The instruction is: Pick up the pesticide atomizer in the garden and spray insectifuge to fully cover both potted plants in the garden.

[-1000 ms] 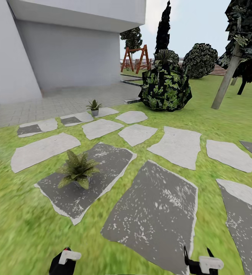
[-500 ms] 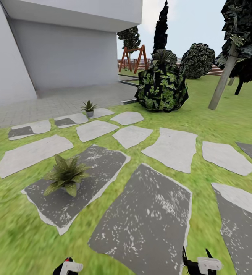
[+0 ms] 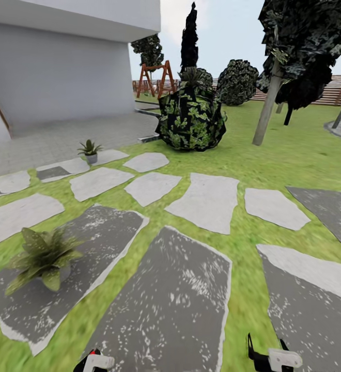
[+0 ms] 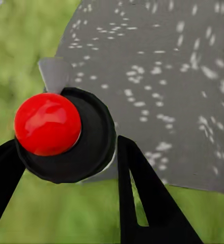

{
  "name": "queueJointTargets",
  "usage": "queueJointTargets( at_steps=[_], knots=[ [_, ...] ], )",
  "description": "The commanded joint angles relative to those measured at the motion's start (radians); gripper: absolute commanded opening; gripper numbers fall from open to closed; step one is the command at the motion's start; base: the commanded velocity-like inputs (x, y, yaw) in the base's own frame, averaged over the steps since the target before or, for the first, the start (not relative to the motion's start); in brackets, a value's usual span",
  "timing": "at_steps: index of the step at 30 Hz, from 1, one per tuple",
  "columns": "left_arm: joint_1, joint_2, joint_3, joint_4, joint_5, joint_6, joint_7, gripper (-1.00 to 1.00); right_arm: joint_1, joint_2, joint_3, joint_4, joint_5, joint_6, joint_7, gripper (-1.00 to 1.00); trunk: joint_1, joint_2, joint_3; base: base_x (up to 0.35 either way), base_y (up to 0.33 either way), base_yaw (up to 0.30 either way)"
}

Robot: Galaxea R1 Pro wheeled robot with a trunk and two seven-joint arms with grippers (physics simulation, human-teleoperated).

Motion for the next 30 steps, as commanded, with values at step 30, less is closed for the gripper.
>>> queueJointTargets(
  at_steps=[30],
  knots=[
    [0.000,0.005,-0.005,0.000,0.031,-0.003,0.008,-1.00,0.005,0.010,-0.007,0.001,0.013,0.001,-0.001,1.00,0.000,0.000,-0.001,0.268,-0.196,-0.048]
  ],
)
